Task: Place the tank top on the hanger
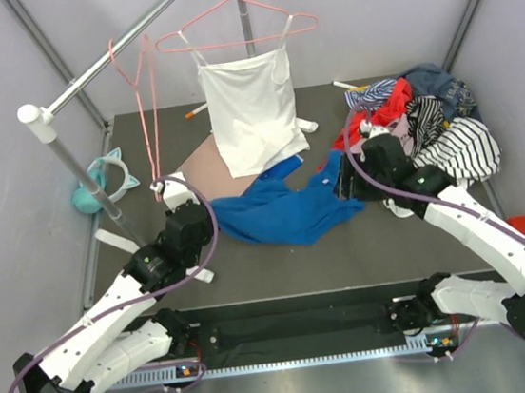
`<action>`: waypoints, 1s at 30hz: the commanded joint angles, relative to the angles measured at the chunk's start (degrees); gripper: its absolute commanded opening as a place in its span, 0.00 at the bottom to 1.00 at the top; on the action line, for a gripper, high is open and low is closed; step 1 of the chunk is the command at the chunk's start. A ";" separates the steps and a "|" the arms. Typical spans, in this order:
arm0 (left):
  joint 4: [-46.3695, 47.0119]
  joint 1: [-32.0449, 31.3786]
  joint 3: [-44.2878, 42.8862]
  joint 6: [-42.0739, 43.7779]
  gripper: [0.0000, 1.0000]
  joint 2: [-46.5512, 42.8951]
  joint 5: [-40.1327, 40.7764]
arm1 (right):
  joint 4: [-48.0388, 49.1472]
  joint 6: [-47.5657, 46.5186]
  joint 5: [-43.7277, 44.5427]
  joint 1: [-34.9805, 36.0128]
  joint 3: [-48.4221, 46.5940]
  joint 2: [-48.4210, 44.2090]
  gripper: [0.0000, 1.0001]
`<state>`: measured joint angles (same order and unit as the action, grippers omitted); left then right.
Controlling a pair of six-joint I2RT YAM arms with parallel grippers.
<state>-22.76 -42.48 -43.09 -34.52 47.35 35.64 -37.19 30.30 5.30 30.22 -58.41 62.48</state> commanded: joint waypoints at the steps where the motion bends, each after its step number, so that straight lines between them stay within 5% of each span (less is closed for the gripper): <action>1: -7.55 0.29 3.36 -3.18 0.00 -4.45 -1.02 | 6.58 4.68 -2.04 -0.77 3.30 -1.76 0.73; 6: -10.81 0.38 6.18 -5.99 0.00 -3.06 0.39 | 11.43 3.89 -7.06 -2.18 5.67 5.27 0.75; 14: -11.69 0.38 7.76 -11.53 0.00 -1.47 2.86 | 15.39 1.16 -2.32 -5.60 7.00 15.56 0.70; 30: -10.11 0.38 7.85 -7.13 0.00 -1.56 5.76 | 22.95 -0.77 -2.49 -11.67 11.12 24.97 0.57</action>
<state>-34.68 -42.35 -35.14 -42.92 46.24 39.94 -18.28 30.61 3.14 18.94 -48.05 86.02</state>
